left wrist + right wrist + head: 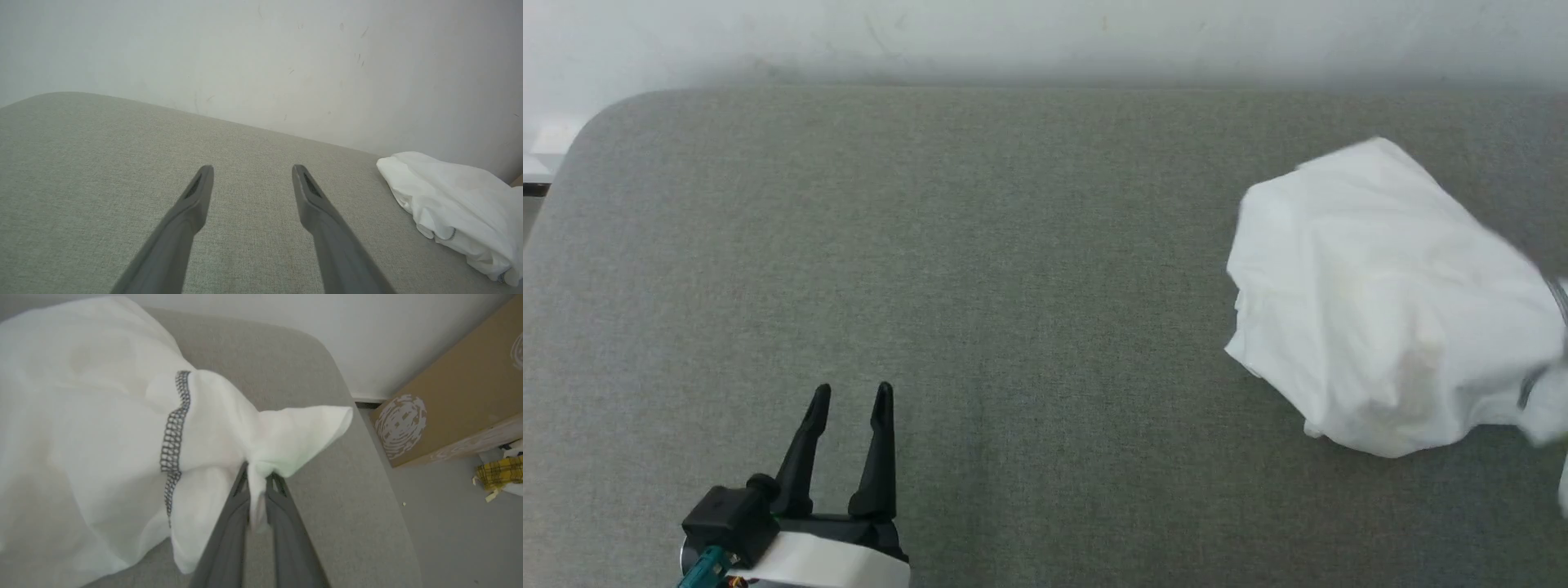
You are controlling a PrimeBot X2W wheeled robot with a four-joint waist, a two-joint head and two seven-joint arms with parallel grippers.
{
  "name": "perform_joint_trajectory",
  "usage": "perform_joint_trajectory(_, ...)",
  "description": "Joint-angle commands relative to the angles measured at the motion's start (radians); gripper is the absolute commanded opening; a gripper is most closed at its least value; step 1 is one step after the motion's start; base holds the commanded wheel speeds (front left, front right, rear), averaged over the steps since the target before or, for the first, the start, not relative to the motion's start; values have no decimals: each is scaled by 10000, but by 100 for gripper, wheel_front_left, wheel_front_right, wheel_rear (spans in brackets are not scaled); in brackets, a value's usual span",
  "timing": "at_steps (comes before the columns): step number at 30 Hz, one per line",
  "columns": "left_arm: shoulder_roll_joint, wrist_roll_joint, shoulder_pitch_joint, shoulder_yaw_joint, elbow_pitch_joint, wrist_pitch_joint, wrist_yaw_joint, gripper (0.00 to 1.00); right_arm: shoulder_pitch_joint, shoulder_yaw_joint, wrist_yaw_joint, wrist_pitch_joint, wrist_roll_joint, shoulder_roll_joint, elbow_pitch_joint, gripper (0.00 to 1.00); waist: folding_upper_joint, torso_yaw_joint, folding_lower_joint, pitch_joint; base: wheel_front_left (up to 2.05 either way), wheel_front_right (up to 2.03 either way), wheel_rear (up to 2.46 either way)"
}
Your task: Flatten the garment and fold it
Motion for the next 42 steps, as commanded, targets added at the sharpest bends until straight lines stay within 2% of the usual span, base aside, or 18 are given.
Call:
perform_joint_trajectory(1,-23,61,28,10,-20,-49,16,100,157,-5,-9,-9,-50,158,41,0,-1,9,2,87,0,0,0)
perform_joint_trajectory(3,-23,62,-23,11,-33,-49,3,100,965,-330,-9,-1,32,692,306,0,-1,12,2,188,0,0,0)
perform_joint_trajectory(4,-23,66,-44,16,-24,-49,-3,100,1205,-430,-9,-30,108,929,437,17,-1,3,2,221,0,0,0)
perform_joint_trajectory(5,-22,76,-62,17,-1,-49,-10,100,1344,-473,-9,-132,141,1073,523,45,-1,-11,2,250,0,0,0)
perform_joint_trajectory(6,-14,88,-82,19,26,-49,-17,100,1385,-486,-9,-265,172,1181,552,93,-1,-26,2,261,0,0,0)
perform_joint_trajectory(7,-5,95,-94,25,56,-49,-23,100,1347,-489,-9,-402,217,1266,531,100,-1,-51,2,256,0,0,0)
perform_joint_trajectory(13,25,135,-112,-28,188,-49,-48,100,529,-1,-9,-1119,260,1296,-538,100,-1,-136,2,120,0,0,0)
perform_joint_trajectory(16,16,100,-123,-48,179,-49,-55,100,74,487,-9,-1034,366,1238,-1249,100,-1,-114,2,88,0,0,0)
perform_joint_trajectory(19,8,83,-146,-109,171,-49,-62,100,-283,920,-9,-644,418,1100,-1455,100,-1,-31,2,166,0,0,0)
perform_joint_trajectory(24,0,35,-265,-198,192,-49,-72,100,-869,1430,-9,59,412,688,-538,100,-1,239,2,459,0,0,0)
perform_joint_trajectory(28,-2,34,-371,-246,237,-49,-79,100,-1337,1594,-9,558,305,632,779,100,-1,463,2,704,0,0,0)
perform_joint_trajectory(31,-3,13,-474,-304,287,-49,-84,100,-1464,1741,-9,1327,207,690,1634,100,-1,636,2,798,0,0,0)
perform_joint_trajectory(32,-4,1,-491,-316,299,-49,-85,100,-1493,1714,-9,1698,211,748,1857,61,-1,670,2,803,0,0,0)
perform_joint_trajectory(34,-4,-9,-503,-333,334,-49,-87,100,-1535,1756,-9,2324,180,772,2059,0,-1,722,2,779,0,0,0)
perform_joint_trajectory(37,-7,-23,-465,-356,414,-49,-89,100,-1601,1739,-9,2566,142,703,1849,0,-1,759,2,607,0,0,0)
perform_joint_trajectory(42,-14,-94,-305,-416,507,-49,-91,100,-1948,1749,-9,1931,259,459,900,0,-1,770,2,20,0,0,0)
